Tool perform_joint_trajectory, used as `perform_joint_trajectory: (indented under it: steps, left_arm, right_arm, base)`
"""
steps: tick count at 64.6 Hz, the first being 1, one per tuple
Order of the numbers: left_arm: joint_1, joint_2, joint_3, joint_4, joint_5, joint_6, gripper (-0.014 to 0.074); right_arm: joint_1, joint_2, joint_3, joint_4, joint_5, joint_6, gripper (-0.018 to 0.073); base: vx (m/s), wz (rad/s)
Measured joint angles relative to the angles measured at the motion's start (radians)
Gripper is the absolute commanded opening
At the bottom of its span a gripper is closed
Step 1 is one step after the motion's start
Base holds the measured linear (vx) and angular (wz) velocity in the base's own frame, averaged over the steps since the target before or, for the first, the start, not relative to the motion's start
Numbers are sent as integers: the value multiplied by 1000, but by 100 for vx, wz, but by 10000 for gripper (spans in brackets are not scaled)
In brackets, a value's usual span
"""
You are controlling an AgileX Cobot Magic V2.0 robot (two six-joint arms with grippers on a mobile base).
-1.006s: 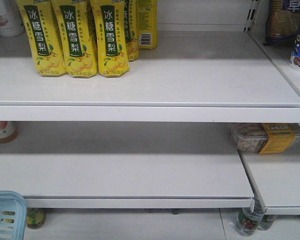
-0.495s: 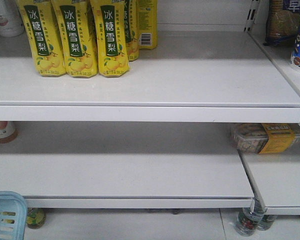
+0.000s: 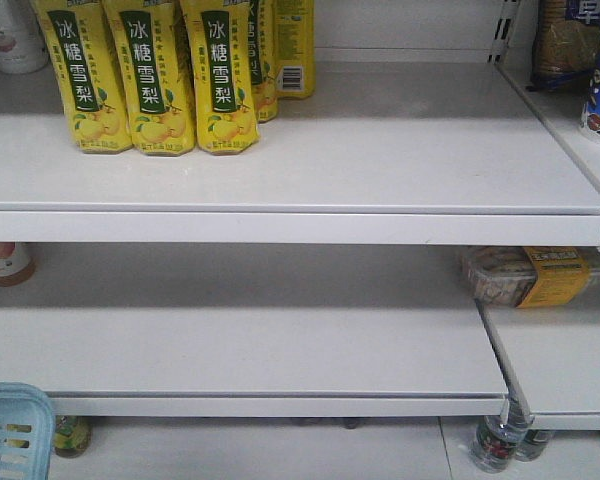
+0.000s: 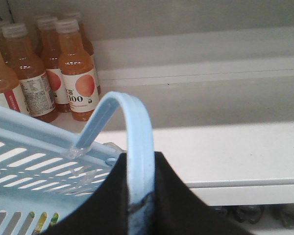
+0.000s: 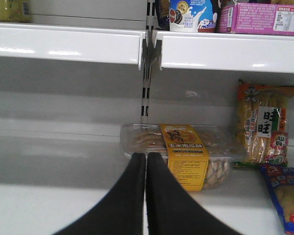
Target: Place coke in basket with both arms
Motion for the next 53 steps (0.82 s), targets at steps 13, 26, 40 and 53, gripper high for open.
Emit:
perform_joint_trajectory:
  steps: [13, 26, 40, 53]
  left_arm:
    - [0, 0, 0, 0, 0, 0, -6]
    - [0, 0, 0, 0, 0, 0, -6]
    - [0, 0, 0, 0, 0, 0, -6]
    - [0, 0, 0, 0, 0, 0, -6]
  right_arm:
    - [0, 0, 0, 10, 0, -42, -9]
    - [0, 0, 0, 11, 0, -42, -9]
    - [0, 0, 0, 11, -1, -42, -9]
    - [0, 0, 0, 11, -1, -42, -9]
  base:
    - [0, 0]
    - [0, 0]
    - [0, 0]
    - [0, 0]
